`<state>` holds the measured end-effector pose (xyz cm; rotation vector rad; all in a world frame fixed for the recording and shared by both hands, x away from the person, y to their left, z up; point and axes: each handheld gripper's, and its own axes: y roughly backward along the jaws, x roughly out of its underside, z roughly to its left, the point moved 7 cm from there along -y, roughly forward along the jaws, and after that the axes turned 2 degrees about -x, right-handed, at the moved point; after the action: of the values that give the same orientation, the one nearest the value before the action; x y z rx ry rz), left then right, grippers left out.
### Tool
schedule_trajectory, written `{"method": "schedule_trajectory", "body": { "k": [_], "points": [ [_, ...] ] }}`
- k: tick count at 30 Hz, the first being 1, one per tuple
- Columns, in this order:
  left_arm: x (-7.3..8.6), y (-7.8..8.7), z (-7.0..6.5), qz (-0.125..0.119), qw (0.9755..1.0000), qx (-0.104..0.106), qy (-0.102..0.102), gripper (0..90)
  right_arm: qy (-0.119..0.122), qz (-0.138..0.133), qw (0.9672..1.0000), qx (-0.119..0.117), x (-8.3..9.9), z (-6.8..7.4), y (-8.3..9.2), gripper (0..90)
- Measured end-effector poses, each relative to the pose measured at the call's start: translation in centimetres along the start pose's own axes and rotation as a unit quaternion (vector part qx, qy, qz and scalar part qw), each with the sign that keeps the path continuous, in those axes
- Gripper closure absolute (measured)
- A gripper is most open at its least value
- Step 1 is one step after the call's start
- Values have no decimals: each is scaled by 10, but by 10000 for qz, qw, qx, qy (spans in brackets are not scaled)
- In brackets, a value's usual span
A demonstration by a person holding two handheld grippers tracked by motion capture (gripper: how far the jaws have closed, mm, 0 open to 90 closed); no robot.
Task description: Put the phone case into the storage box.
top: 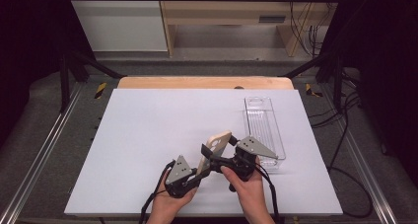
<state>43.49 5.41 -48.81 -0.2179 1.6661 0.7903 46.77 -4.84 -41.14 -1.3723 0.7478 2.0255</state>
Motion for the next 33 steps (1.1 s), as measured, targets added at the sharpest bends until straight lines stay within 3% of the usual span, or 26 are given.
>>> {"method": "schedule_trajectory", "body": {
  "k": [3,5,12,22,27,33],
  "points": [
    [1,-2,-3,91,9998,-30,-196,853,6,9,10000,36,1,0,0,99],
    [1,-2,-4,65,9999,73,-56,853,58,-29,10000,62,1,1,2,104],
    [3,-2,-1,85,9998,173,61,853,39,-42,9999,98,2,1,0,108],
    [5,-3,-3,102,9978,531,386,853,62,57,9999,109,5,0,-3,104],
    [5,-4,-1,107,9977,547,394,853,101,68,9999,82,5,0,-3,103],
    [6,-3,2,136,9985,451,261,853,89,87,9999,56,5,0,-3,104]
  ]
}}
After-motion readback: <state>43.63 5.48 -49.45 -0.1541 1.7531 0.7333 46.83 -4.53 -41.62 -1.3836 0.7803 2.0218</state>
